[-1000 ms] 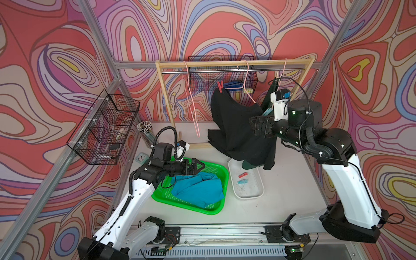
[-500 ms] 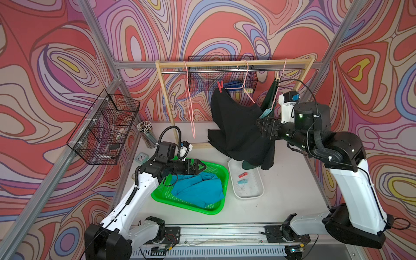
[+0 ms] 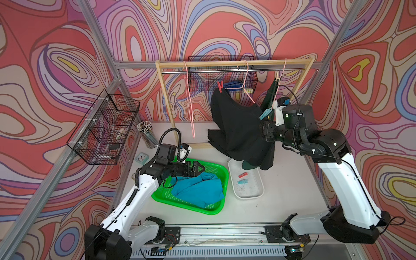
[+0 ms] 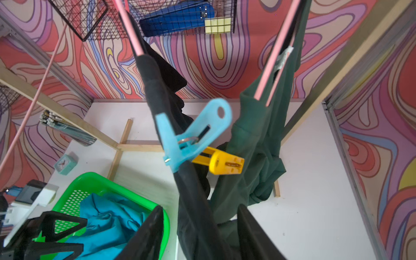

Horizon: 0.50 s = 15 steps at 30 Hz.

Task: Remove the clothespins securing t-shirts to the hanger
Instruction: Pick up the hanger from the clothes rail.

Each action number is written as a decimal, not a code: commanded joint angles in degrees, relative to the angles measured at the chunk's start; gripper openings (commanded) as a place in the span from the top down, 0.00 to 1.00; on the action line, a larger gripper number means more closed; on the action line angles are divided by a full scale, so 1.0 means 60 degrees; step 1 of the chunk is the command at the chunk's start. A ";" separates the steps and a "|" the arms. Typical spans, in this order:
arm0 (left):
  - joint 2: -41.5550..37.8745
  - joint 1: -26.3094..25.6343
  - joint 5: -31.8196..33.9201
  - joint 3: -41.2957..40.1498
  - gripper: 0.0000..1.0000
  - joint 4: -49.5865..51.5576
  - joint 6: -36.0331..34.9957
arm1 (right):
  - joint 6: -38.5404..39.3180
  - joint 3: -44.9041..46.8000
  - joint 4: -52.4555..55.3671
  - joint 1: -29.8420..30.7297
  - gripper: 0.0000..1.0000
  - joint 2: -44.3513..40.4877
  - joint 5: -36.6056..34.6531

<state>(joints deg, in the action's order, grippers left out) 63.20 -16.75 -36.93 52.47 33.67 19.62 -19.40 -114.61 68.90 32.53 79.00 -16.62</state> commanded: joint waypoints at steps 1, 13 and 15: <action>0.0025 0.0102 0.0093 0.0071 0.00 0.0241 -0.0281 | 0.0032 0.0207 -0.0453 -0.0046 0.59 0.0028 0.0517; 0.0140 0.0123 -0.0100 0.0060 0.00 0.0294 -0.0310 | -0.0145 0.0088 -0.1047 -0.0039 0.76 0.0036 0.1933; 0.0099 0.0119 -0.0075 0.0048 0.00 0.0278 -0.0316 | -0.0173 -0.0128 -0.1082 -0.0046 0.78 0.0157 0.2232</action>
<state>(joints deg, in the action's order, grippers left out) 63.96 -16.43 -37.01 52.47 33.85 19.44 -19.90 -113.32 64.18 32.53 79.20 -7.11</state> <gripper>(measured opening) 0.998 0.221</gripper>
